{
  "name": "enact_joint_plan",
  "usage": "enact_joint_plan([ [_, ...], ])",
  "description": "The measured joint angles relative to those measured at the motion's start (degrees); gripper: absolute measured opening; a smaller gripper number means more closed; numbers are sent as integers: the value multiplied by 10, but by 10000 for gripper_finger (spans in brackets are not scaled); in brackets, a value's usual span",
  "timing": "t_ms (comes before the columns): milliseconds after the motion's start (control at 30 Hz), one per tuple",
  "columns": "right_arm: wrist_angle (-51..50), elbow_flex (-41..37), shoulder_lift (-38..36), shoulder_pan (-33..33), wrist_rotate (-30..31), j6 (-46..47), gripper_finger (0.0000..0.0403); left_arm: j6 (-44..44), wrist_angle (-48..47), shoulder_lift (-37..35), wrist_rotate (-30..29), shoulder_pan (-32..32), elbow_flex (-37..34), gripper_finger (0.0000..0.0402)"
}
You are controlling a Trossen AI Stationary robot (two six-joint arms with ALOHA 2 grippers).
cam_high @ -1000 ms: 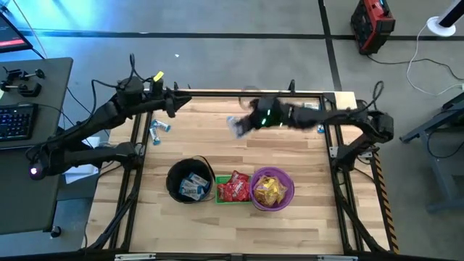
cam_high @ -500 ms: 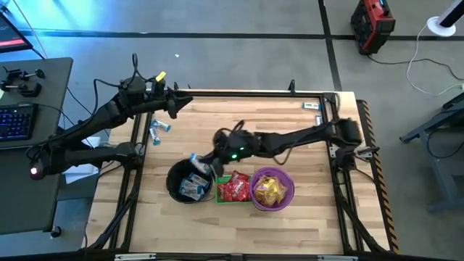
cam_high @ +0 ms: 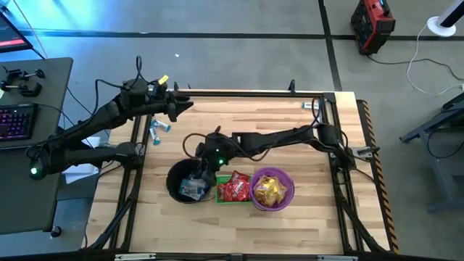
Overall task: Sort candy by brand, put in halloween buckets
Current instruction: Put the white chocolate into the black bucket
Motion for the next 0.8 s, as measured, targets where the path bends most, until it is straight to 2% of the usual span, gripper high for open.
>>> enact_joint_plan([
  [200, -40, 3, -12, -8, -15, -61, 192, -18, -31, 0, -1, 0, 0, 205],
  [267, -78, 3, -33, -15, -13, -83, 209, -38, -117, 4, -27, 0, 14, 204],
  [367, -141, -3, -74, -32, 17, -126, 215, -42, -310, 46, -103, -4, 42, 202],
  [500, -219, -26, -128, -57, 69, -182, 215, -45, -423, 116, -155, -14, 39, 201],
  [600, -252, -49, -167, -81, 88, -193, 215, -49, -449, 179, -172, -14, 16, 200],
  [800, -243, -110, -218, -115, 102, -162, 215, -73, -378, 291, -235, 7, -35, 191],
])
